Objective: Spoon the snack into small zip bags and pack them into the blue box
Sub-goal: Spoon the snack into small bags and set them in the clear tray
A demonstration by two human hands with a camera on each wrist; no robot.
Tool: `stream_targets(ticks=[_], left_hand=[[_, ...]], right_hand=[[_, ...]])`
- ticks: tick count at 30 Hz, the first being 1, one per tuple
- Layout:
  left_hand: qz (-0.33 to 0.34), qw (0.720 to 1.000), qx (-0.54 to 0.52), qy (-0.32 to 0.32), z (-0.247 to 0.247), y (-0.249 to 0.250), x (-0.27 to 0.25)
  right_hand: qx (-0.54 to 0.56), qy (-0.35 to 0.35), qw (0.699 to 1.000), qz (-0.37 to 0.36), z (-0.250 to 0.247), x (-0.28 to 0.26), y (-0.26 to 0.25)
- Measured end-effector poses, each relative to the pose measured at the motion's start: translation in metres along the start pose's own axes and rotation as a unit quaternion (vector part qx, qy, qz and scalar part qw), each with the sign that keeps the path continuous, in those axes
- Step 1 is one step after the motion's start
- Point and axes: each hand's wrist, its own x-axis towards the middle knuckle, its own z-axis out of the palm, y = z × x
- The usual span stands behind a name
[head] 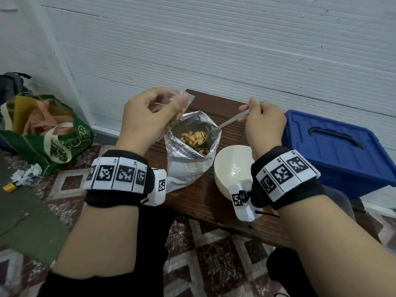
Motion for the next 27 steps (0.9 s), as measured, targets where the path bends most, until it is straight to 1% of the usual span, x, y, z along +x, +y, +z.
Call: stream_targets(ticks=[6, 11, 13, 16, 21, 27], left_hand=[[0.005, 0.998, 0.053, -0.029, -0.006, 0.000, 0.000], [0.011, 0.991, 0.118, -0.061, -0.004, 0.001, 0.001], [0.011, 0.989, 0.133, -0.069, -0.002, -0.001, 0.002], [0.015, 0.985, 0.152, -0.079, 0.002, -0.003, 0.004], [0.024, 0.977, 0.189, -0.096, 0.009, -0.004, 0.006], [0.017, 0.975, 0.189, -0.114, 0.013, -0.005, 0.008]], right_hand=[[0.018, 0.036, 0.999, 0.024, -0.016, 0.015, -0.009], [0.024, 0.069, 0.997, 0.017, -0.029, 0.028, -0.022], [0.032, 0.073, 0.997, 0.012, -0.032, 0.030, -0.028], [0.038, 0.056, 0.998, 0.007, -0.031, 0.030, -0.033], [0.012, 0.023, 1.000, 0.000, -0.021, 0.028, -0.037], [-0.001, -0.024, 1.000, 0.000, -0.007, 0.027, -0.038]])
